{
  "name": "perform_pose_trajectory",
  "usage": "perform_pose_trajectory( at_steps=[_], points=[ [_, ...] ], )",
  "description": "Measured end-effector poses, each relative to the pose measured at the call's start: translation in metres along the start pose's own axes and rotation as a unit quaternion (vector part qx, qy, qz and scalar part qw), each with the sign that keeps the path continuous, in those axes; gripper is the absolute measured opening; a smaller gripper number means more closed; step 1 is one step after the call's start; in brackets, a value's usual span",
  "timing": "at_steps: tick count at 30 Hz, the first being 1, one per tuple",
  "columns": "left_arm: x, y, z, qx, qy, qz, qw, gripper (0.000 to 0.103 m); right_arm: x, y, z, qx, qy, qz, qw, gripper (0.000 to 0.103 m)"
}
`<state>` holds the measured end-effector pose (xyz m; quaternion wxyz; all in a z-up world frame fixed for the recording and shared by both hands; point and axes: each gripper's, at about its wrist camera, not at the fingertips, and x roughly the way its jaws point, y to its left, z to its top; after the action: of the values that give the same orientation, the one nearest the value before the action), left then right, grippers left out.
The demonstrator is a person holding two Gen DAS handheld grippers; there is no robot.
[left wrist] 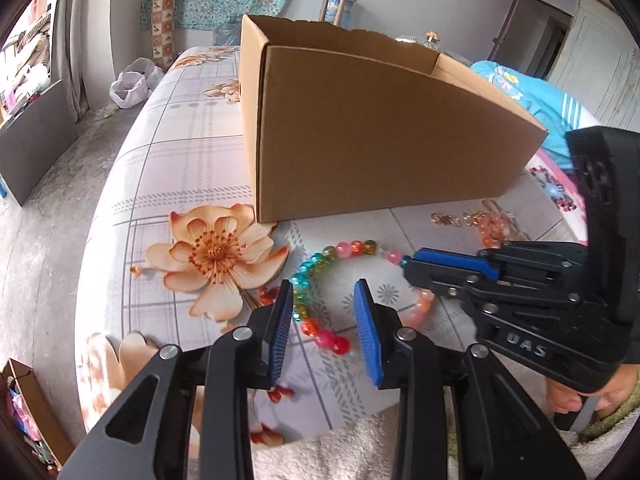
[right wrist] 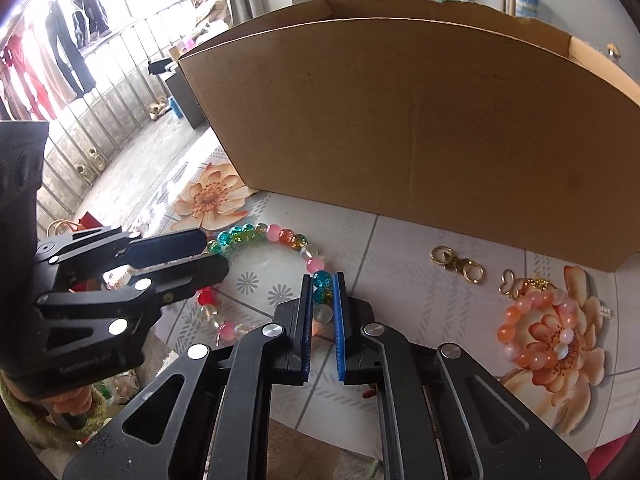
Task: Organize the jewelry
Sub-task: 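Lift the beaded bracelet with the right tool and release it into the box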
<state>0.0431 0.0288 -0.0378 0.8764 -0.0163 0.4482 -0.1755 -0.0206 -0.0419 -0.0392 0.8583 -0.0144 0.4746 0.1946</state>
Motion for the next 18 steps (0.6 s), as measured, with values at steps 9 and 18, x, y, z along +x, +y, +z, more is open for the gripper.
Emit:
perform_pose_trajectory(
  at_steps=[9, 18],
  points=[
    [0.013, -0.006, 0.006, 0.035, 0.017, 0.047, 0.9981, 0.03, -0.006, -0.008, -0.004, 0.001, 0.001, 0.003, 1.0, 0.009],
    [0.01, -0.01, 0.002, 0.052, 0.003, 0.057, 0.9971, 0.009, -0.001, -0.007, 0.0, 0.009, -0.01, 0.007, 1.0, 0.007]
  ],
)
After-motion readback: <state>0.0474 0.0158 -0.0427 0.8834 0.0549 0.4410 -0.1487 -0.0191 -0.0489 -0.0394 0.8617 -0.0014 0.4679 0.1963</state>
